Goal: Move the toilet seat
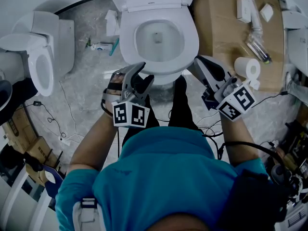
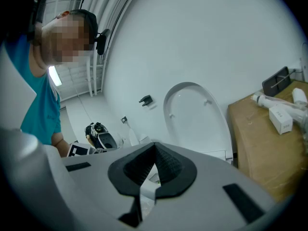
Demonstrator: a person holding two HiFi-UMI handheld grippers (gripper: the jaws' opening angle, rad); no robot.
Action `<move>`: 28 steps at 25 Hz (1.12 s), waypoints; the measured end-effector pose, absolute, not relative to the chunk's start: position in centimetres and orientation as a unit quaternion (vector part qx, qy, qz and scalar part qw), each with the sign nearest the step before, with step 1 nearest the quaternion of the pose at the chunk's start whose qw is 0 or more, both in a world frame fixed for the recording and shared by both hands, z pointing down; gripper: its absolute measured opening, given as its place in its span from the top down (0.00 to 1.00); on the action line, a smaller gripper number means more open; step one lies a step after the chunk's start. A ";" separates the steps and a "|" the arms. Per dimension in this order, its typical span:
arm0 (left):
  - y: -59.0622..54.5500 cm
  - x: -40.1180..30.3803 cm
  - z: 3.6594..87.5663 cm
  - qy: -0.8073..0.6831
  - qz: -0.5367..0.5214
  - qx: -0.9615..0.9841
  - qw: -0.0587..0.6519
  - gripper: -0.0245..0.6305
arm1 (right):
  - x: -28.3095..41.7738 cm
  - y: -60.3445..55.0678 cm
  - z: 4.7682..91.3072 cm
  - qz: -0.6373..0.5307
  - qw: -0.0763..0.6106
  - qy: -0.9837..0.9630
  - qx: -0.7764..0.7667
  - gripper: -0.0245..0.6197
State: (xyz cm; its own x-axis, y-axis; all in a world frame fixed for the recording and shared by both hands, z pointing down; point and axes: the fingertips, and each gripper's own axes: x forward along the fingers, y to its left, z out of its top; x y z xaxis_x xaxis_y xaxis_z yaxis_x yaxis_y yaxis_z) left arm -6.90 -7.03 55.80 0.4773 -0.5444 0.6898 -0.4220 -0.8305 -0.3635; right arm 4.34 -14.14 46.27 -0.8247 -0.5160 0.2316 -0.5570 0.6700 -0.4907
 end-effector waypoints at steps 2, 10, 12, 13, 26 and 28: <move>-8.0 -6.9 54.9 0.291 -0.419 -0.856 0.082 0.58 | 4.3 -14.1 46.2 0.280 0.036 -0.913 0.294 0.96; -12.5 -6.6 51.9 0.324 -0.397 -0.849 0.129 0.65 | 4.6 -14.0 45.6 0.275 0.034 -0.914 0.296 0.96; -13.8 -6.7 50.8 0.335 -0.389 -0.846 0.145 0.75 | 4.8 -14.0 45.5 0.274 0.033 -0.914 0.298 0.96; -14.5 -6.7 50.3 0.341 -0.386 -0.844 0.152 0.75 | 5.0 -13.9 45.5 0.274 0.032 -0.913 0.299 0.96; -21.1 -7.6 47.5 0.363 -0.377 -0.832 0.185 0.78 | 5.6 -13.6 45.3 0.272 0.027 -0.913 0.303 0.96; -21.9 -7.8 47.2 0.366 -0.377 -0.830 0.189 0.78 | 5.7 -13.7 45.3 0.272 0.025 -0.913 0.304 0.96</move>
State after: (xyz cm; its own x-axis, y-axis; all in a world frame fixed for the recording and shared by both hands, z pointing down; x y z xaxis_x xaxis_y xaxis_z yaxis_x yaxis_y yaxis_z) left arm -7.76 -21.90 47.24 0.4483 -0.7493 0.4874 -0.4652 -0.6612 -0.5886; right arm 5.67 -13.69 45.32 -0.8135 -0.5422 0.2105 -0.5691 0.6672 -0.4807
